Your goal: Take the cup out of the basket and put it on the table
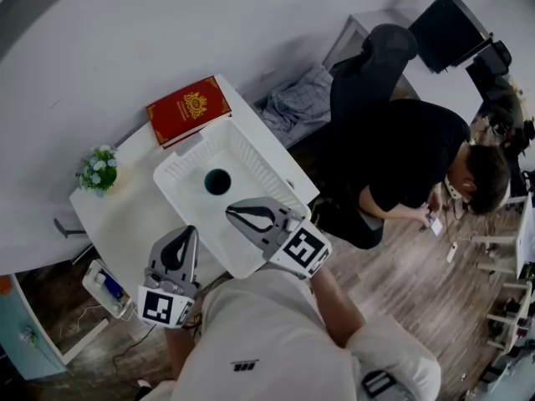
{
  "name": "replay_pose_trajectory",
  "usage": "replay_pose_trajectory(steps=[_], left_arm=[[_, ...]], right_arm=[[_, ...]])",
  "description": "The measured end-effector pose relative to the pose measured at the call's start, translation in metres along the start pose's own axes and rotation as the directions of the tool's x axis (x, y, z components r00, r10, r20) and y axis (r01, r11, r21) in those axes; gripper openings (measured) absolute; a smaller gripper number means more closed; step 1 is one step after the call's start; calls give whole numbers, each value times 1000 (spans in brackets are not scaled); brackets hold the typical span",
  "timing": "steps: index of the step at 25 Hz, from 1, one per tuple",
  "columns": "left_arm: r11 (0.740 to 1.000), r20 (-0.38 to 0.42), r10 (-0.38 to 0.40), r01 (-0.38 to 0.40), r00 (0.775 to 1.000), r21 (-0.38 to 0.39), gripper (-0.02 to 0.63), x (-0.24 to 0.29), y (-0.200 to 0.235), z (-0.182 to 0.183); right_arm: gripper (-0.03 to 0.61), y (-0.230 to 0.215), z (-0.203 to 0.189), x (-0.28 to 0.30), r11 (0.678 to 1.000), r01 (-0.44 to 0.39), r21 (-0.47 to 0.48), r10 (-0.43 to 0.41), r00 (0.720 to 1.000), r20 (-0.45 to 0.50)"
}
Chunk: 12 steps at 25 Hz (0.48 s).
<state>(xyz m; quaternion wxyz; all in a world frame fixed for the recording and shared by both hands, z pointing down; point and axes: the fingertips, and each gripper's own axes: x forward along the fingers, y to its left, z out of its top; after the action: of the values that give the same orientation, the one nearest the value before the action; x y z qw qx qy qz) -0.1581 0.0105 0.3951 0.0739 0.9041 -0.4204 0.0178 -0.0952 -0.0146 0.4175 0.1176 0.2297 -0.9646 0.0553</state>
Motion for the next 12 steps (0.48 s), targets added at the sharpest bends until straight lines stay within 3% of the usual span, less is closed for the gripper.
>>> replay_pose_trajectory(steps=[12], left_arm=[[1000,2,-10,10,1000,-29,9,10,20,-5]], right_arm=[[15,-23,-27,24,999,40,-21,-43,987,-152]])
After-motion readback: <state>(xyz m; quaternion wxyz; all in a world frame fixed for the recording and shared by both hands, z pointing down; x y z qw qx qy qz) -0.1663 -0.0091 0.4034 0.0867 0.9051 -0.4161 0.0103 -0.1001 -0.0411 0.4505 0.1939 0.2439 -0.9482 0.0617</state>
